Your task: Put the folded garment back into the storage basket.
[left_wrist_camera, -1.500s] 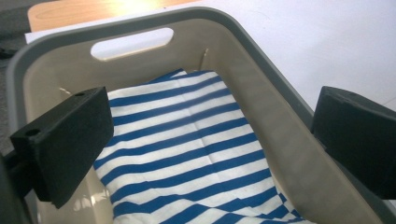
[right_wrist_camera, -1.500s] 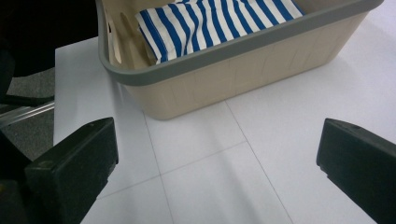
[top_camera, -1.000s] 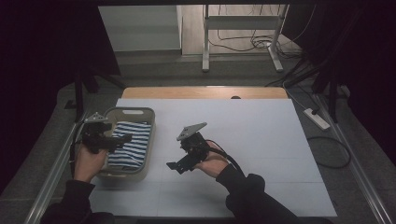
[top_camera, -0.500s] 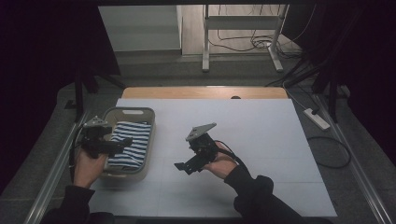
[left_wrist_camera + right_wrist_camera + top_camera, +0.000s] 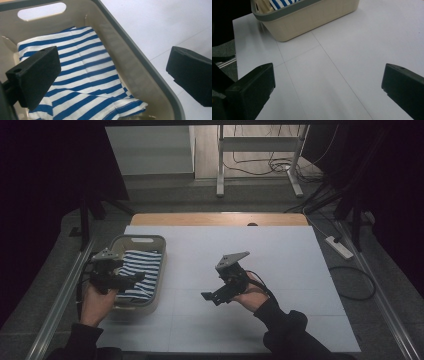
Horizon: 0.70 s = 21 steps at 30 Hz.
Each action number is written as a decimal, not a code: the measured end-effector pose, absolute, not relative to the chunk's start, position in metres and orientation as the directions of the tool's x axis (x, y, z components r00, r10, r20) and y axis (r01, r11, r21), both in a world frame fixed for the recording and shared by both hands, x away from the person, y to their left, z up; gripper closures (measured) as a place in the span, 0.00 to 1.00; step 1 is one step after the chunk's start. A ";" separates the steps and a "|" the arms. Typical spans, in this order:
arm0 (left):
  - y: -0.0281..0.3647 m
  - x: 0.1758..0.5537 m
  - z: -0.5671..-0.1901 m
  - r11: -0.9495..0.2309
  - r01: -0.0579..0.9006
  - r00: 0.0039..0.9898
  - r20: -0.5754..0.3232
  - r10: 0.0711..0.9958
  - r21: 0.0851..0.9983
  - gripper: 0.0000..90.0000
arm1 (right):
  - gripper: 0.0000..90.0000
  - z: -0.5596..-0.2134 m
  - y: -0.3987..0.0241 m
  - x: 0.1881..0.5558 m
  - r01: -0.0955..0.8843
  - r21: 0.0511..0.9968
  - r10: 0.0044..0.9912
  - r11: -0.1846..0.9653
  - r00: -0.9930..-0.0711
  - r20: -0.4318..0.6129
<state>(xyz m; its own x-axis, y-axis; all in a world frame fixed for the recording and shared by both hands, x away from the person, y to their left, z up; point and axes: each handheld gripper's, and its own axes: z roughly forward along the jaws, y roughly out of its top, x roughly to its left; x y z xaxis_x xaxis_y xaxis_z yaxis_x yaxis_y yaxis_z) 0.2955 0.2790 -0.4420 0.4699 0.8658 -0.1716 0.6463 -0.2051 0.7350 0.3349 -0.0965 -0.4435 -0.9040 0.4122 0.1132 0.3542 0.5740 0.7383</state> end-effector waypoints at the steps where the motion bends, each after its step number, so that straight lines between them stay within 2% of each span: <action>1: 0.278 0.295 -0.442 -0.206 0.646 0.472 -0.171 0.865 0.735 0.00 | 0.00 -0.443 -0.098 0.334 0.356 0.738 0.414 0.573 -0.903 0.114; 21: 0.273 0.282 -0.442 -0.208 0.643 0.478 -0.174 0.861 0.737 0.00 | 0.00 -0.446 -0.131 0.325 0.382 0.733 0.451 0.562 -0.885 0.115</action>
<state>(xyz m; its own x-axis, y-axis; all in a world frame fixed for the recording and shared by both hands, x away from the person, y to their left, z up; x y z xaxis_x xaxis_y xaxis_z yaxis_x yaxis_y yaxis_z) 0.2824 0.2727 -0.4420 0.4776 0.8612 -0.1736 0.6433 -0.2082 0.7367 0.3250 -0.1315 -0.4458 -0.8849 0.4514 0.1153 0.3823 0.5621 0.7334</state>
